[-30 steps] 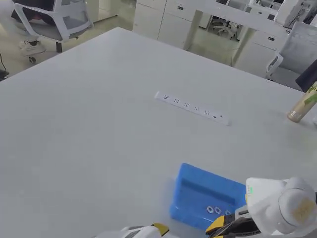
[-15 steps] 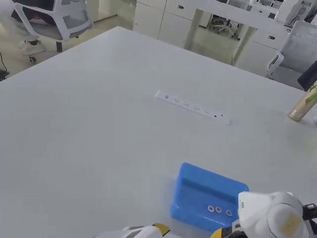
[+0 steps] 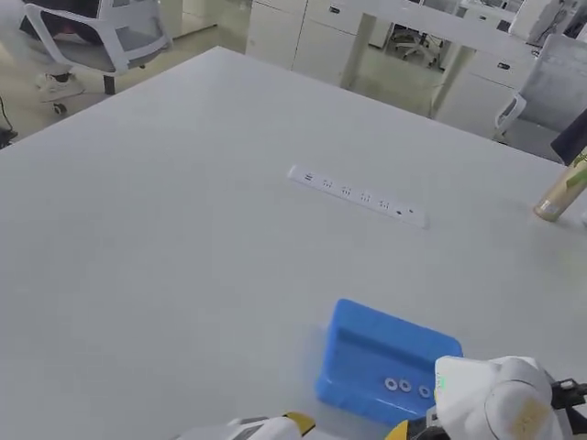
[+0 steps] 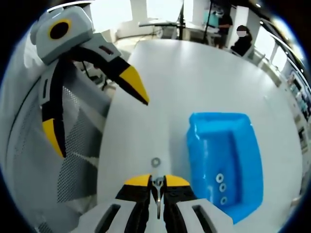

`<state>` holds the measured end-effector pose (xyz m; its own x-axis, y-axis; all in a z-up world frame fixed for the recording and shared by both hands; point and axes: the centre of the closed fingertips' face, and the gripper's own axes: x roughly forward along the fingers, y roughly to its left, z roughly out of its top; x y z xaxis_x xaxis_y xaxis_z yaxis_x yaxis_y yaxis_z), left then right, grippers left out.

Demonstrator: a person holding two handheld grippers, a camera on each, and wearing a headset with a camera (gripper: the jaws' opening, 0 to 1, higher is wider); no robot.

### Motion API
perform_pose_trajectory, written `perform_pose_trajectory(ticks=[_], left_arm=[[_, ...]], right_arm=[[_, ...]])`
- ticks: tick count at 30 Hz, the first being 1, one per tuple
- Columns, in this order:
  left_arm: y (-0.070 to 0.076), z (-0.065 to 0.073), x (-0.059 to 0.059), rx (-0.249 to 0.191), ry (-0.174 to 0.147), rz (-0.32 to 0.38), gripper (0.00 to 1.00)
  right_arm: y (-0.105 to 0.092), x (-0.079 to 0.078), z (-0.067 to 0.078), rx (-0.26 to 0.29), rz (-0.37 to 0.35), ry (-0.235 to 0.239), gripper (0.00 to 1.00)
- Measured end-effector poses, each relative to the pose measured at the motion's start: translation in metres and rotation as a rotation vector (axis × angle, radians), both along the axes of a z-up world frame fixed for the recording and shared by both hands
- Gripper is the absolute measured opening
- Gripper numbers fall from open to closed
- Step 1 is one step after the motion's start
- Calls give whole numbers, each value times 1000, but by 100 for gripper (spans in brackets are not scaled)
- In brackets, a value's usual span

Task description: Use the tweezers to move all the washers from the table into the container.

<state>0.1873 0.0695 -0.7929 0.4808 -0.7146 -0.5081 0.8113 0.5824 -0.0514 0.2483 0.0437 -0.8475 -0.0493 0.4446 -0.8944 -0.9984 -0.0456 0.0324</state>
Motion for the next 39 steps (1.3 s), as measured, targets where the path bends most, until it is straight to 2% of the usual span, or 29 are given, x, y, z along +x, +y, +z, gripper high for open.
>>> perform_pose_trajectory(ticks=[3, 8, 15, 17, 22, 24, 27, 30, 34, 39], left_arm=[[0, 0, 0, -1, 2, -1, 75], [0, 0, -1, 0, 3, -3, 75], [-1, 0, -2, 6, 1, -11, 75], [-1, -1, -2, 6, 3, -10, 75], [-1, -1, -2, 6, 3, -12, 75], [-1, -1, -2, 8, 3, -14, 75], [-1, -1, -3, 9, 3, -18, 75], [-1, -2, -2, 13, 1, -18, 75], [-1, -1, -2, 10, 0, -13, 75], [1, -1, -1, 9, -2, -7, 74]], right_arm=[[-2, -3, -5, -13, 5, 8, 5], [-1, -5, -4, -9, 3, 7, 5], [2, -8, -6, -8, 11, -27, 5], [1, -7, -8, -4, -5, -36, 5], [10, 2, -5, 146, -266, 35, 5], [8, 9, -6, 193, -375, 64, 5], [7, 9, -5, 220, -429, 71, 5], [7, 8, -5, 225, -432, 62, 5], [9, 10, -4, 249, -472, 55, 5], [8, 13, -2, 308, -568, 98, 5]])
